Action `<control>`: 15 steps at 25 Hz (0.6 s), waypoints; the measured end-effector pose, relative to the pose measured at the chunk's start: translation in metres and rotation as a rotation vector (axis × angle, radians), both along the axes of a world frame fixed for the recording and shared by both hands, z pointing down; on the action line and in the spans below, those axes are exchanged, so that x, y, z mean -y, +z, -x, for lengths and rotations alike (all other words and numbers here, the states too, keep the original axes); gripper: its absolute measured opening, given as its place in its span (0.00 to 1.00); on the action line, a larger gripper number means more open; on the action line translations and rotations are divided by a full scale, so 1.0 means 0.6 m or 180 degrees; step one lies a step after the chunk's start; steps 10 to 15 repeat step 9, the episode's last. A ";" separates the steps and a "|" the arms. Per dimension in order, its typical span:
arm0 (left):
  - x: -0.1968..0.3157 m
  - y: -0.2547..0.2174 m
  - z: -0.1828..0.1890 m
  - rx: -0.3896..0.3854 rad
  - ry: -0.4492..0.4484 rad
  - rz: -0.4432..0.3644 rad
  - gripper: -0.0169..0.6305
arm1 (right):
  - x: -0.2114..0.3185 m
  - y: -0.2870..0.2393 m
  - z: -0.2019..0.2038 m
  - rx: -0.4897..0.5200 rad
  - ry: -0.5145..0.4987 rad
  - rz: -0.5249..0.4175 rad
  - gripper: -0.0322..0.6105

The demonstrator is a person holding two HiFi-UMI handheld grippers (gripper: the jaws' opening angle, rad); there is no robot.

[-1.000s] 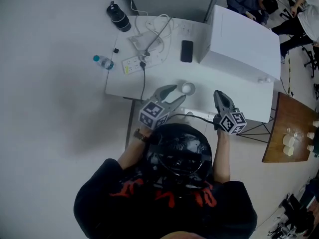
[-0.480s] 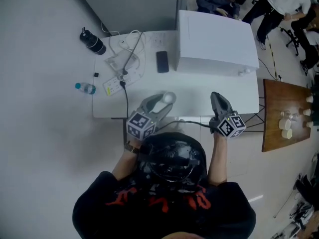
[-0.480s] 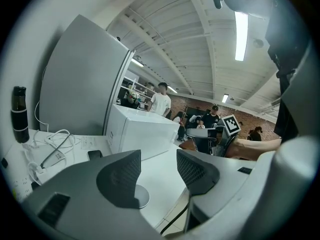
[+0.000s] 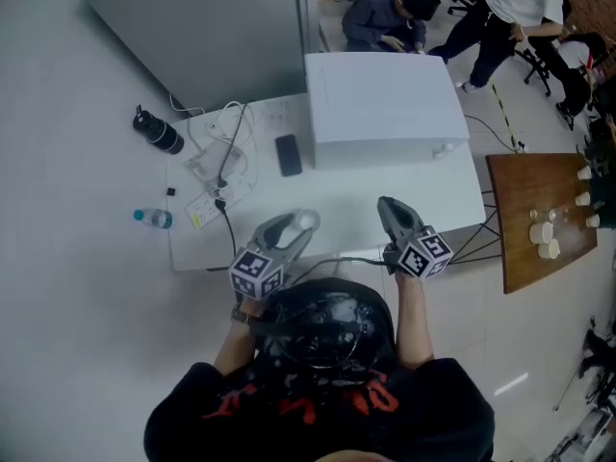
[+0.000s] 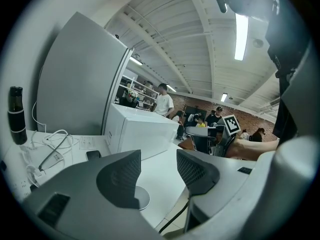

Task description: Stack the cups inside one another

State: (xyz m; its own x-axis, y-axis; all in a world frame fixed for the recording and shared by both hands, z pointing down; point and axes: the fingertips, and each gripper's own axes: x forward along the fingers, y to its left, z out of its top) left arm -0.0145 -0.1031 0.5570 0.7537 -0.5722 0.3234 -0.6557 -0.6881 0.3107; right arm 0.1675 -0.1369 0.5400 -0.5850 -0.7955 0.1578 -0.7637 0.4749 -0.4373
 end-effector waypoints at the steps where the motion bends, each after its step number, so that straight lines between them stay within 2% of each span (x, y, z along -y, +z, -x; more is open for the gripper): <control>1: 0.001 0.001 0.000 0.0005 -0.0005 -0.0008 0.38 | 0.002 -0.002 -0.001 0.0011 -0.0005 -0.0016 0.05; 6: 0.006 0.004 -0.036 -0.0087 0.0060 -0.0033 0.38 | 0.003 -0.018 -0.037 -0.0003 0.0053 -0.0054 0.05; 15: -0.002 0.005 -0.019 -0.0055 0.0048 -0.0008 0.38 | 0.005 -0.014 -0.017 0.0036 0.0006 -0.0022 0.05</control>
